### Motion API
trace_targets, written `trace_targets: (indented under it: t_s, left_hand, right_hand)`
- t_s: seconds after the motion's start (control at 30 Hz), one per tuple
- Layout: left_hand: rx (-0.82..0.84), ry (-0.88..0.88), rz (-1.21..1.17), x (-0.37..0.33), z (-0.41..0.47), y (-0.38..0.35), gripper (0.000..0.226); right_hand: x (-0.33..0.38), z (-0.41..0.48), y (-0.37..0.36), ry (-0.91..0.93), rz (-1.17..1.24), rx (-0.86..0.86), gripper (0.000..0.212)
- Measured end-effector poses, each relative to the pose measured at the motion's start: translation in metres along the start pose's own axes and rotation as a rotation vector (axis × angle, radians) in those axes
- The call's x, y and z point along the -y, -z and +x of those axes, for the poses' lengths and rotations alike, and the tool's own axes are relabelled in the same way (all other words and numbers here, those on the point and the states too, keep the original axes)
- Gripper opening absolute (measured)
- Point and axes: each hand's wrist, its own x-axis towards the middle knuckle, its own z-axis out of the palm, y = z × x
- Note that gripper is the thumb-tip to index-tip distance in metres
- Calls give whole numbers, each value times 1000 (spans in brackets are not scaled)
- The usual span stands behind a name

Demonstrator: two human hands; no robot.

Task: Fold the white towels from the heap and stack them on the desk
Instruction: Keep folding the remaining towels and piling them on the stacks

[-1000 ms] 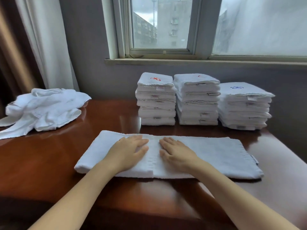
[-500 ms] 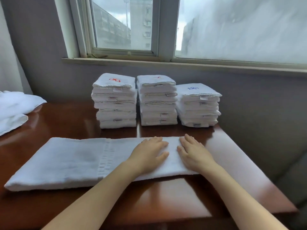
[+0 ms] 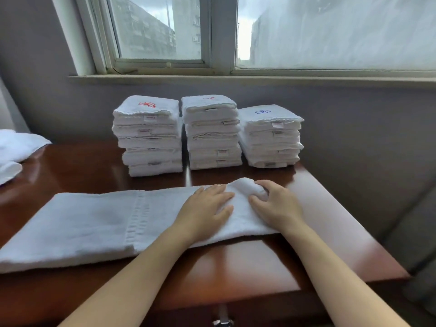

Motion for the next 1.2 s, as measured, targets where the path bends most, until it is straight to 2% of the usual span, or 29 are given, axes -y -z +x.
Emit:
trace_targets:
  t_s: [0.07, 0.13, 0.2, 0.27, 0.33, 0.4, 0.43, 0.5, 0.57, 0.63, 0.7, 0.8, 0.9, 1.1, 1.2]
  left_hand:
    - [-90, -30, -78, -2, -4, 1, 45]
    - [-174, -50, -215, -5, -7, 4, 44]
    - [-174, -25, -350, -11, -9, 6, 44]
    - [-110, 52, -549, -20, -8, 11, 44]
    - [-54, 121, -821, -31, -3, 22, 40]
    - [-42, 212, -1040, -39, 1, 39, 36]
    - [-49, 275, -1111, -40, 0, 50, 37]
    - [-69, 382, -1162, -34, -5, 73, 38]
    - [-75, 439, -1139, -21, -14, 94, 36]
    - [-110, 481, -1073, -5, -25, 114, 26]
    - [-162, 539, -1016, 12, -37, 130, 25]
    - [-231, 615, -947, 38, -57, 153, 24]
    - [-302, 658, -920, 66, -81, 172, 28]
    - [-395, 766, -925, 126, -128, 197, 30]
    - [-383, 819, -926, 152, -147, 200, 25]
  right_hand:
    - [-3, 1, 4, -67, 158, -13, 44]
    - [-4, 3, 11, -104, 498, -2, 47]
    - [0, -2, 17, -136, 817, 37, 53]
    - [8, -6, 19, -147, 1019, 85, 59]
    - [23, -10, 19, -122, 1115, 140, 55]
    - [44, -13, 22, -88, 1155, 223, 38]
    - [54, -15, 23, -63, 1195, 278, 30]
    - [72, -19, 21, 11, 1256, 359, 27]
    - [89, -21, 17, 83, 1247, 380, 28]
    - [107, -24, 11, 166, 1205, 396, 39]
    - [128, -27, 4, 244, 1146, 406, 51]
    - [163, -33, -9, 338, 1096, 400, 57]
    - [194, -37, -23, 415, 1055, 375, 54]
    - [232, -41, -67, 464, 718, 423, 34]
    - [245, -44, -87, 498, 500, 464, 42]
